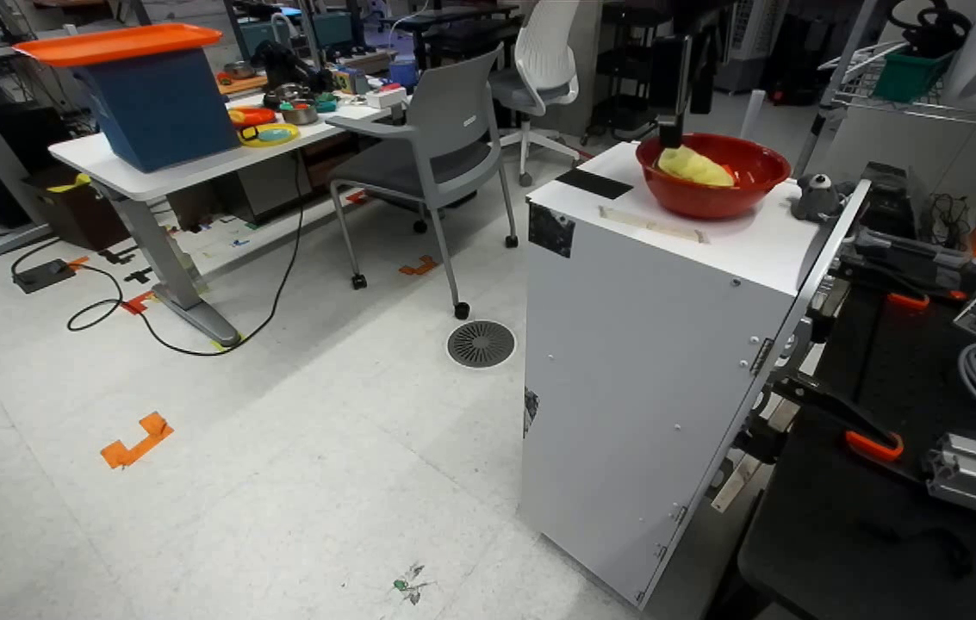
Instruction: Remove the yellow plushy from the red bowl and put it on the counter
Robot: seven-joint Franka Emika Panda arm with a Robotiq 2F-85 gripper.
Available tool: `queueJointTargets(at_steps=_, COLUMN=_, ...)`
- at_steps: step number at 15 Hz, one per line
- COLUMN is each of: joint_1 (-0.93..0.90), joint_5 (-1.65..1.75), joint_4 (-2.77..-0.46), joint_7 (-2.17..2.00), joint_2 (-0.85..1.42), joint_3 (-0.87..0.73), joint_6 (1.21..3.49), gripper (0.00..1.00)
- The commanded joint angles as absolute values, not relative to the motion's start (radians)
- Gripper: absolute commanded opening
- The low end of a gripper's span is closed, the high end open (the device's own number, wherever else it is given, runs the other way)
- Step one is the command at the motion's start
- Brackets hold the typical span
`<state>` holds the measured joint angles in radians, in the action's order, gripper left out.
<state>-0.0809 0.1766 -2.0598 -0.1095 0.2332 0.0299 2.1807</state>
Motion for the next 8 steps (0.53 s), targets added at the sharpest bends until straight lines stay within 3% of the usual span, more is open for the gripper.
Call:
queueJointTargets(at_steps=1, joint_1=-0.081, joint_5=0.166, joint_4=-2.034, joint_7=-0.11, joint_2=0.254, joint_3=0.033, joint_6=2.19, gripper=1.0)
queueJointTargets(at_steps=8, joint_1=-0.101, joint_5=0.166, joint_4=-2.021, joint_7=-0.258, joint_2=0.271, joint_3=0.025, joint_6=2.217, gripper=1.0)
